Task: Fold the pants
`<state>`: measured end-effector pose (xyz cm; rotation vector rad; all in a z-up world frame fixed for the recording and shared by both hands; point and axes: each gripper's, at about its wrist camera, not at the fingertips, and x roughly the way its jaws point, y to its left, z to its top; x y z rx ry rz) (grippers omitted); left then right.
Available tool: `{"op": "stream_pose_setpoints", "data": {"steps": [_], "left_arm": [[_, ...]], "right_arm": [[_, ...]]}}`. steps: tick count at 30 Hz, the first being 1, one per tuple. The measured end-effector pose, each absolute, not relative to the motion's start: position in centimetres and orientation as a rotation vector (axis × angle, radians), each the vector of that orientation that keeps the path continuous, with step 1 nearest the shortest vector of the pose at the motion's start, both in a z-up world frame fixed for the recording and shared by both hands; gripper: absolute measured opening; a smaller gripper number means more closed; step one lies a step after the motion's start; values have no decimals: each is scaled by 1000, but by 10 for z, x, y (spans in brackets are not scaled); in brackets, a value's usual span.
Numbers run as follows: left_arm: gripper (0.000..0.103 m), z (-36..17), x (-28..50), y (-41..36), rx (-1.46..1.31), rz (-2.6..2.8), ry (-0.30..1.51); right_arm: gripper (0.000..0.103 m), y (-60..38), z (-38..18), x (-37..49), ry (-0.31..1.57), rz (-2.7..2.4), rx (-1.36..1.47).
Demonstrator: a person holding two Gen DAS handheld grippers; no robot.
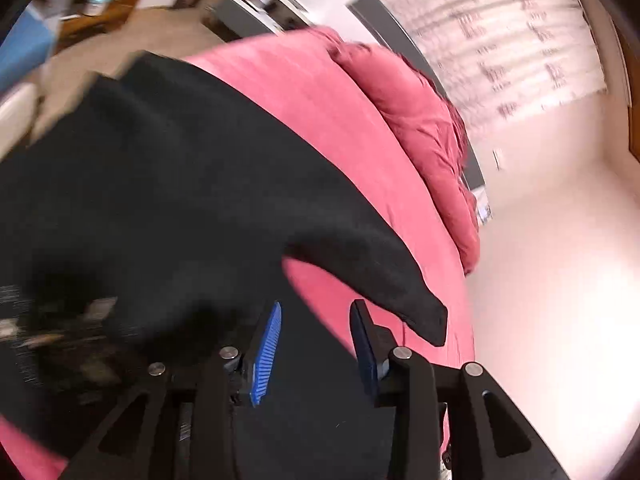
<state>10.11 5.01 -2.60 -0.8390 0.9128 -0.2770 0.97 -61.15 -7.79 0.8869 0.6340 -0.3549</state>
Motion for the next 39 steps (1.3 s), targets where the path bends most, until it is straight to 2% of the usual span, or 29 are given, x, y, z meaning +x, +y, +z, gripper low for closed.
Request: {"op": "stream_pose_setpoints", "data": {"steps": [4,7,16,19,21,23,24,25,26,27,31,39], "left_arm": [[52,-45,149,14,-836,-297,937],[54,-68,175,3,-874,-259,989],[55,-100,204,-9,-882,-145,946],[56,-103,207,-9,-894,-128,916],[56,-104,215,-11,-918,-110,911],[53,-107,216,-9,-946,-104,914],[51,-108,216,-7,-967,-100,911],[35,-109,217,-7,-975,-105,911],[23,-111,220,-8,-956,-112,931],[17,-113,221,-8,-929,-113,953],[12,-110,210,-5,-904,-157,945],[11,-89,187,-19,-829,-254,992]], "right_arm": [[53,-596,-90,72,695,-296,879],[55,-599,-97,104,696,-286,905],[58,-623,-108,158,650,-332,925],[56,-627,-109,166,640,-326,919],[47,-627,-110,172,647,-325,900],[23,-627,-111,180,668,-313,884],[20,-627,-112,180,678,-305,886],[14,-628,-111,181,678,-291,884],[13,-627,-109,181,678,-285,870],[12,-626,-104,180,679,-287,842],[11,-628,-84,165,654,-304,794],[11,-647,-58,115,596,-378,773]]}}
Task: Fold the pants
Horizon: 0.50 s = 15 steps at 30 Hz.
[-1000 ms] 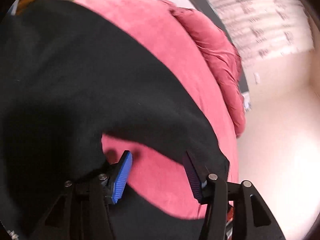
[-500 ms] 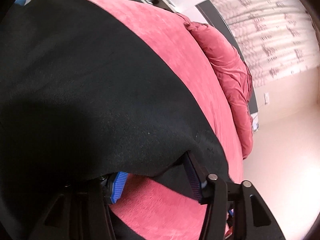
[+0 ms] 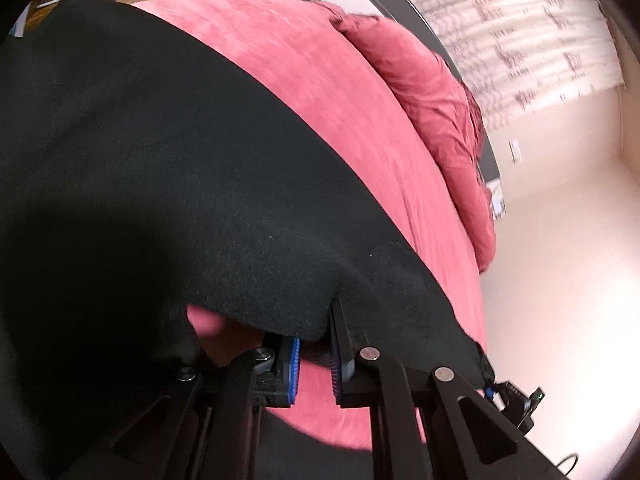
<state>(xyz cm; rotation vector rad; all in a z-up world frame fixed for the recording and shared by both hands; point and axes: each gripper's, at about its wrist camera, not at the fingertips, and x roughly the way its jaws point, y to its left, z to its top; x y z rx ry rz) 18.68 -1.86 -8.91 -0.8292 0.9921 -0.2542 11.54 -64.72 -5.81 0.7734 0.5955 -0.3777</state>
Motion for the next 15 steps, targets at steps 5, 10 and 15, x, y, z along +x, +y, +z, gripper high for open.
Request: {"op": "stream_pose_setpoints", "data": {"steps": [5,10,15], "left_arm": [[11,-103,171,-37,-804,-307,1080],[15,-113,163,-46,-724,-301,1075],[27,-105,167,-47,-721,-332,1100]], "right_arm": [[10,-668,-72,78,593,-458,808],[11,-679,-114,58,654,-510,880],[41,-683,-126,45,626,-529,962]]}}
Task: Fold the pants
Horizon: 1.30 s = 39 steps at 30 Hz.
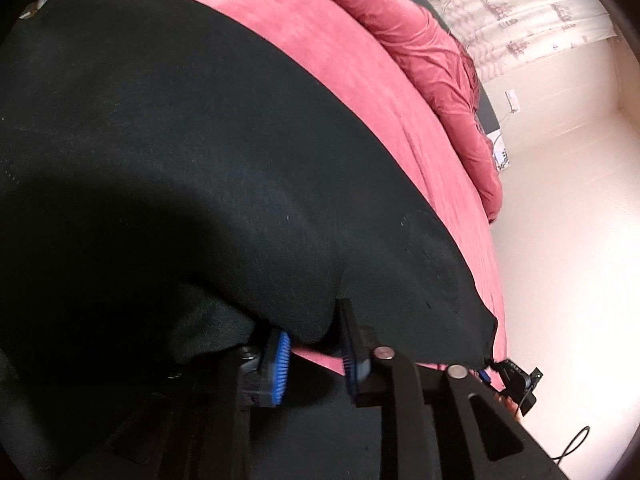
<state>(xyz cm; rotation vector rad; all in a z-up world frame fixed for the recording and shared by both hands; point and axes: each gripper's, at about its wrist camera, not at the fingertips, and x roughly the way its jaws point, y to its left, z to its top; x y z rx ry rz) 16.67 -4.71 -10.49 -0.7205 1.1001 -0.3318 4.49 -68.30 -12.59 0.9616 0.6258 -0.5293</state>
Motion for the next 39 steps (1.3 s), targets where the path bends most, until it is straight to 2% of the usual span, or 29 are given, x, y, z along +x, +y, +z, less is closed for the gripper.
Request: {"op": "stream_pose_setpoints", "data": {"steps": [1,7,9,16,19,23,25,29,31,39], "left_arm": [[27,-101,164,-46,-715,-344,1113],[29,-62,126,-24,-541,-538,1061],[31,-53,121,-6,-494,-526,1043],[38,-52,145,75,-621,-346,985],[38,-57,153,91,-579,-297,1007],[39,-62,165,125,-672,-253,1005],[44,-65,179,151,-719,-222,1017],[51,-66,212,148,-821,-175,1037],[59,-68,224,166,-843,-118,1027],[62,-69,280,210,-794,58,1027]], "right_arm": [[46,-684,-123,40,615,-540,973],[47,-650,-84,31,677,-613,687],[50,-632,-75,34,688,-579,623],[50,-537,-75,65,773,-335,478],[50,-492,-83,82,823,-233,450],[50,-445,-91,100,896,-143,349],[51,-433,-92,107,924,-133,299],[58,-431,-87,119,944,-141,273],[58,-438,-84,123,950,-160,294],[61,-501,-73,143,923,-284,390]]}}
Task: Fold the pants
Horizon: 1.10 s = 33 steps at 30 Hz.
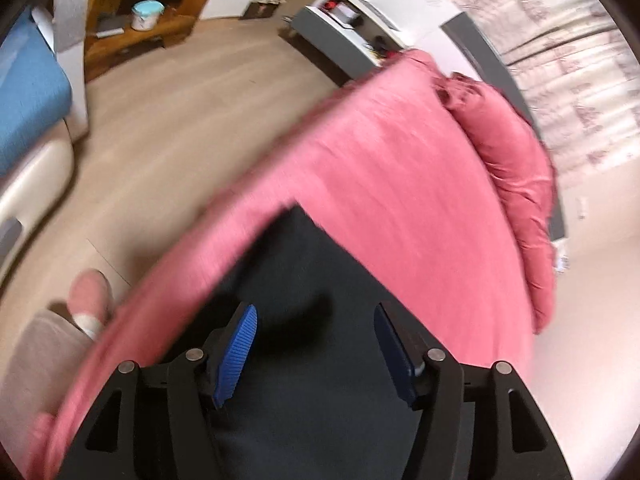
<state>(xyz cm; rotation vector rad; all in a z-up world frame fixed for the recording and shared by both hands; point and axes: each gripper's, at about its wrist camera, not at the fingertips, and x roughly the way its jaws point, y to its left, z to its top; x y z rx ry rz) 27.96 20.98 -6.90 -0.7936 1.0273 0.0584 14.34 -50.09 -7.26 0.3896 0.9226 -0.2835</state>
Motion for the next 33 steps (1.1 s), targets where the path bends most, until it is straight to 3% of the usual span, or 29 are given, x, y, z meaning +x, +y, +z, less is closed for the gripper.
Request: {"op": "stream_pose_setpoints", "data": {"steps": [8,18,26,27,30,33], "left_arm": [[63,-72,342,222,-658,61,1093],[61,-99,355,244,-933,-110,1133],[60,-97,369,220,-790,-103,1152],[56,-96,370,217,-777,-103,1153],[26,-96,377,211,-770,-116,1169],[17,-98,379,206,-718,-69,1195]], "right_arm": [[63,-590,-73,132,868,-437,569],[63,-655,-76,122,839,-562,599],[63,-684,-77,141,883,-584,583],[63,-687,-76,146,887,-584,582],[63,-692,-75,156,886,-579,575],[63,-696,-79,171,906,-581,555]]}}
